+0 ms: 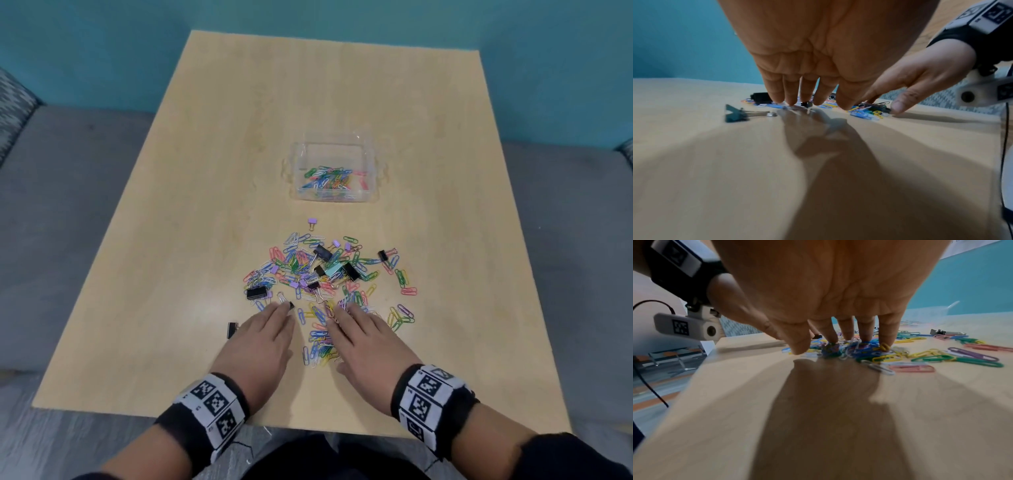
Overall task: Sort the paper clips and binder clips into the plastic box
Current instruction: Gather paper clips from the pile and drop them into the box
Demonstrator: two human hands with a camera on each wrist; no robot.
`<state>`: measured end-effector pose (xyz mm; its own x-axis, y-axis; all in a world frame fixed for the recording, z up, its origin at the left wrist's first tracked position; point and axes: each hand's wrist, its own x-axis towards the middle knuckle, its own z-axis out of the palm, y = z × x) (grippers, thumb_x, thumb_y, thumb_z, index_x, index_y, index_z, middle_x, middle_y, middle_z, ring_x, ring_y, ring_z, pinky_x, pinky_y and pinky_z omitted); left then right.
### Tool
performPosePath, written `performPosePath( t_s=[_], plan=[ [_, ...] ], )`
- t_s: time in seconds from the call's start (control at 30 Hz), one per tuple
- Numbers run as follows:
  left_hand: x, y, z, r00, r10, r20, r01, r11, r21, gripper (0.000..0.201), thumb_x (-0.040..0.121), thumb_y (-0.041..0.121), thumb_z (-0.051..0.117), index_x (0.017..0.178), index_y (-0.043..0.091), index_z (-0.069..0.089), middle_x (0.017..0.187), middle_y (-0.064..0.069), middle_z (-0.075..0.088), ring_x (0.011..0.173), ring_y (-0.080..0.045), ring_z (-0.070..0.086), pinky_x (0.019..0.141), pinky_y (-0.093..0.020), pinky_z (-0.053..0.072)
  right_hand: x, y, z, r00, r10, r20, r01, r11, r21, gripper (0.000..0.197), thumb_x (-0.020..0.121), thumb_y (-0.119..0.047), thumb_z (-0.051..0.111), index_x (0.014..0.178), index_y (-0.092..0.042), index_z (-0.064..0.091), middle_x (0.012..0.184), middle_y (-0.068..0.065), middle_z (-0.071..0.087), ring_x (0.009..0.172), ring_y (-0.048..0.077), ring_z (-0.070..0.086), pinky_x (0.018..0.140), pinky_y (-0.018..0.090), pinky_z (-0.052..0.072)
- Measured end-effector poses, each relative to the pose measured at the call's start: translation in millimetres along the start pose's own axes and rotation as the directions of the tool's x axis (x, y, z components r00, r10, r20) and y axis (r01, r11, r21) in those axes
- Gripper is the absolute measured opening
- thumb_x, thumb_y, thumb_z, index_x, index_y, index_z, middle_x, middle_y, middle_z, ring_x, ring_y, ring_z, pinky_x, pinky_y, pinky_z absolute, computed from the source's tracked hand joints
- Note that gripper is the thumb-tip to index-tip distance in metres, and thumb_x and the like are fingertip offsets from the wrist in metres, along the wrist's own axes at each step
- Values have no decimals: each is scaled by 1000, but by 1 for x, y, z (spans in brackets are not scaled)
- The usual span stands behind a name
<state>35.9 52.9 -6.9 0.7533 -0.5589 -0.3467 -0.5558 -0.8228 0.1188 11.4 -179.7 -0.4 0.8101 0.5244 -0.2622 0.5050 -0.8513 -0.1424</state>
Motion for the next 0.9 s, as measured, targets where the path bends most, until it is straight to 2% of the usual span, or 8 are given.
performPosePath(
  t_s=[0.1,0.17,0.27,0.33,0.43,0.6,0.73,0.9],
  plan=[
    [-4,-12,1,1000,-3,-14,4,1000,31,56,83,33,36,123,0,57,137,-20,49,124,-37,49,94,-47,48,8,-2,-5,998,-4,-63,5,1000,10,65,81,-39,64,134,-6,46,139,17,47,130,38,41,100,49,44],
    [-4,-10,-2,998,3,-66,0,999,42,54,84,32,37,122,-1,58,135,-21,50,123,-38,49,95,-47,48,23,-4,-8,997,7,-79,-4,1000,28,67,85,-39,59,139,-5,38,146,18,38,136,37,32,105,49,38],
    [-1,9,-2,987,56,-147,-53,998,24,49,87,28,40,126,1,55,136,-19,50,122,-36,49,98,-46,45,37,-7,-6,1000,22,-22,-21,999,39,69,88,-39,56,143,-6,29,152,20,27,141,38,21,110,52,30],
    [-2,21,4,986,55,-156,-56,998,-5,48,89,26,42,129,1,51,136,-19,49,123,-36,47,100,-45,43,32,-9,-3,1000,20,16,-20,999,32,68,86,-39,57,141,-7,32,149,20,31,139,40,25,108,53,32],
    [-6,23,12,995,10,-99,-12,1000,-22,49,93,26,36,135,0,41,140,-20,43,129,-37,39,105,-47,35,21,-11,-4,999,-6,50,4,999,38,63,87,-40,53,137,-7,33,142,18,37,133,41,31,104,53,35],
    [-13,19,13,992,-123,-27,122,992,-7,50,94,29,31,135,1,39,144,-20,37,134,-36,30,107,-47,30,35,-17,-15,996,-86,-14,87,996,15,58,88,-37,53,134,-5,39,137,15,42,122,37,40,93,49,43],
    [-11,7,7,965,-252,-77,247,967,-61,56,85,32,36,130,1,48,141,-20,43,129,-36,40,102,-48,40,52,-25,-14,996,-82,23,83,996,-24,66,88,-40,55,138,-2,34,144,20,35,125,40,37,91,50,42],
    [-19,1,10,977,-208,-54,207,978,-29,56,85,34,33,123,-1,55,134,-23,50,120,-38,50,101,-49,42,42,-31,-11,996,-63,64,69,993,-96,63,91,-39,47,138,1,33,143,24,34,124,41,36,92,52,38]
  ],
)
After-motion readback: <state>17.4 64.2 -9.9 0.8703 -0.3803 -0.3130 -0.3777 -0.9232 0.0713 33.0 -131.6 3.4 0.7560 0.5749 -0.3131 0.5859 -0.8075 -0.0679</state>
